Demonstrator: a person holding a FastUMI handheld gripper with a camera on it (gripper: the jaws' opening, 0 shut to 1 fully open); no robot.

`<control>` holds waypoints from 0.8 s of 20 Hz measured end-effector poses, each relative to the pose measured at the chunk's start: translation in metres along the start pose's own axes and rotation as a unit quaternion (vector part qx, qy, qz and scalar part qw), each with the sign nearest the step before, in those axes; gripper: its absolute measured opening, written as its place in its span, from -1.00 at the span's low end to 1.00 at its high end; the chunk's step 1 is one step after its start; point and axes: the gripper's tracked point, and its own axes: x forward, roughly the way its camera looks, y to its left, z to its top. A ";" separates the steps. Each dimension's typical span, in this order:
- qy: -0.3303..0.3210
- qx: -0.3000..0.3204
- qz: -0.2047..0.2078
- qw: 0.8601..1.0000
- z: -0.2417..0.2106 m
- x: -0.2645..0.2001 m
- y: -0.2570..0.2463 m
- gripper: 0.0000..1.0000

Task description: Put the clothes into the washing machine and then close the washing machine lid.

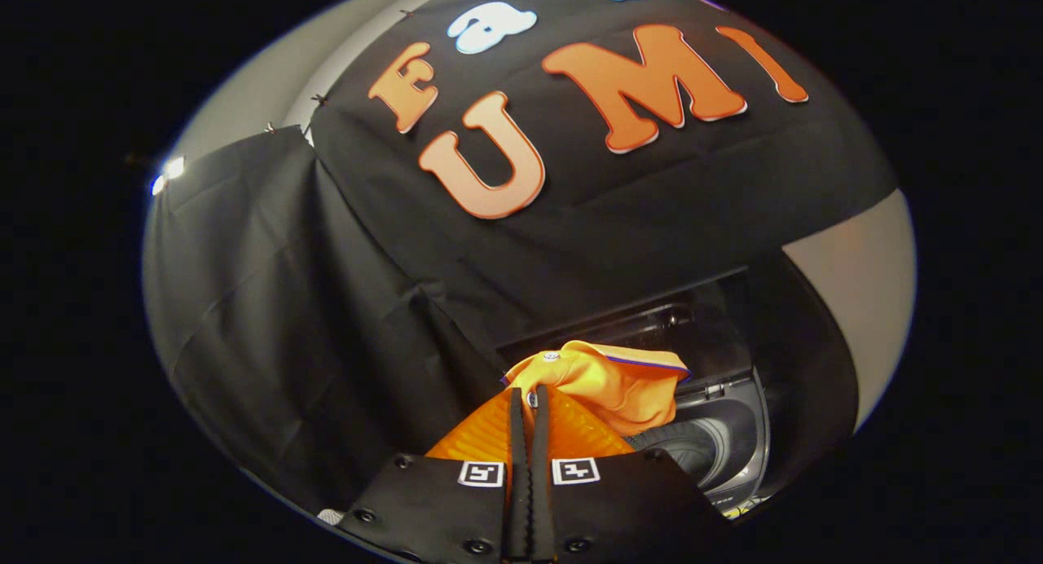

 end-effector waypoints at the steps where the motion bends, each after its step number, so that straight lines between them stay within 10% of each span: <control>1: 0.014 0.001 -0.015 1.000 -0.013 0.021 -0.010 -0.84; 16: 0.168 0.031 -0.171 0.970 -0.214 0.144 -0.165 -0.84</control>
